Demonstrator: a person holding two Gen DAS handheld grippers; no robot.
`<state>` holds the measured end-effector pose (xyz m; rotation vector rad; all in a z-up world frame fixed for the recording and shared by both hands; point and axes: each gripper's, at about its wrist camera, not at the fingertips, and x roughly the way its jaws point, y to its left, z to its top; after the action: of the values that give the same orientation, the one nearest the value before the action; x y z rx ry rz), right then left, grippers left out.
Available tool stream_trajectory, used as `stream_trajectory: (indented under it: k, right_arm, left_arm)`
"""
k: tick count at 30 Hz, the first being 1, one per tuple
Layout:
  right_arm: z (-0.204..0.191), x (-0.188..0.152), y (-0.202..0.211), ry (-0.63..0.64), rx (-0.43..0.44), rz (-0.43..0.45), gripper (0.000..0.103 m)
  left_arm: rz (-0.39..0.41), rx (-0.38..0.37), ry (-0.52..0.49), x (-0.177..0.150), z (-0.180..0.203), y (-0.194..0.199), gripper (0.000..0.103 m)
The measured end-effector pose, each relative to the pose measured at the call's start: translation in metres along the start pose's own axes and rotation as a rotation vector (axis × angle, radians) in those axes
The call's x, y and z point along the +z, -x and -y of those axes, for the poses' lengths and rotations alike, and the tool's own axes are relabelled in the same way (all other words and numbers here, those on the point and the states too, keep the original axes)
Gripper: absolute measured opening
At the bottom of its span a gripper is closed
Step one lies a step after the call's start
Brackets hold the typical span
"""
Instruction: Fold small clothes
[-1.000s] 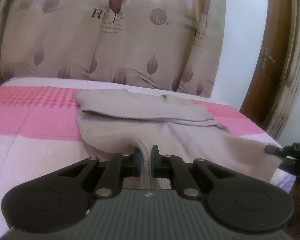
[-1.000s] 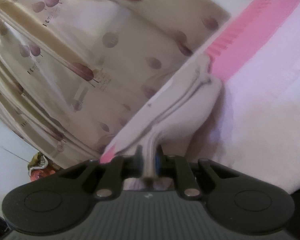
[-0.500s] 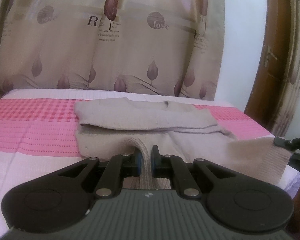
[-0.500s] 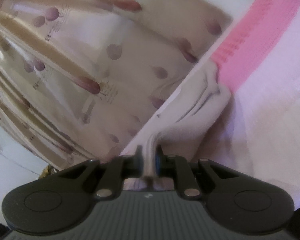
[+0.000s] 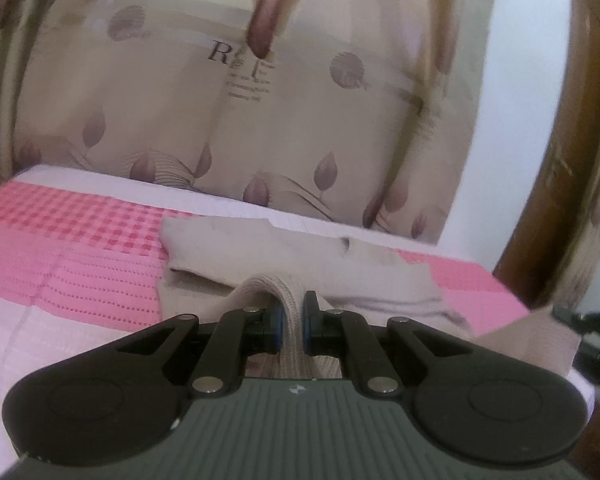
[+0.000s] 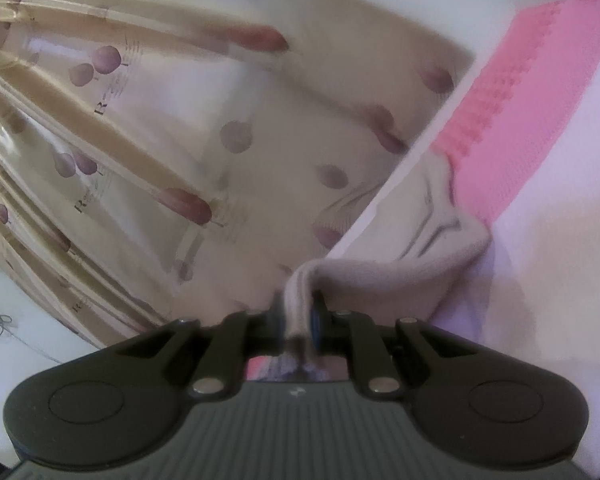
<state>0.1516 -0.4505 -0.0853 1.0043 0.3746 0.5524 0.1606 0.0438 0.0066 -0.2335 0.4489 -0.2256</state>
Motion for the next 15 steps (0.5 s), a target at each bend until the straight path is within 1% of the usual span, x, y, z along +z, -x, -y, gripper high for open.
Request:
stream_trajectory:
  k: [5,8,10,11,13,14,15]
  right_arm:
    - [-0.002,0.019,-0.006,0.005,0.020,0.032,0.012]
    - [-0.006,0.030,-0.008,0.015,0.029,0.055,0.012]
    - [-0.009,0.036,-0.010,0.042,0.017,0.064,0.012]
    - [-0.012,0.037,-0.011,0.076,-0.005,0.054,0.012]
    - [-0.010,0.034,-0.011,0.098,-0.040,0.001,0.012]
    - [-0.008,0.031,-0.012,0.115,-0.065,-0.039,0.014]
    - [-0.007,0.026,-0.013,0.151,-0.113,-0.075,0.017]
  left_arm:
    - [0.005,0.003,0.058,0.013,-0.007,-0.009,0.010]
    - [0.010,0.003,0.068,0.020,-0.007,-0.014,0.010]
    - [0.008,0.001,0.070,0.022,-0.005,-0.018,0.010]
    - [0.008,0.001,0.070,0.022,-0.004,-0.018,0.010]
    - [0.008,0.001,0.066,0.019,-0.002,-0.017,0.010]
    - [0.007,0.001,0.064,0.017,-0.002,-0.016,0.010]
    - [0.003,0.001,0.068,0.016,-0.004,-0.016,0.010]
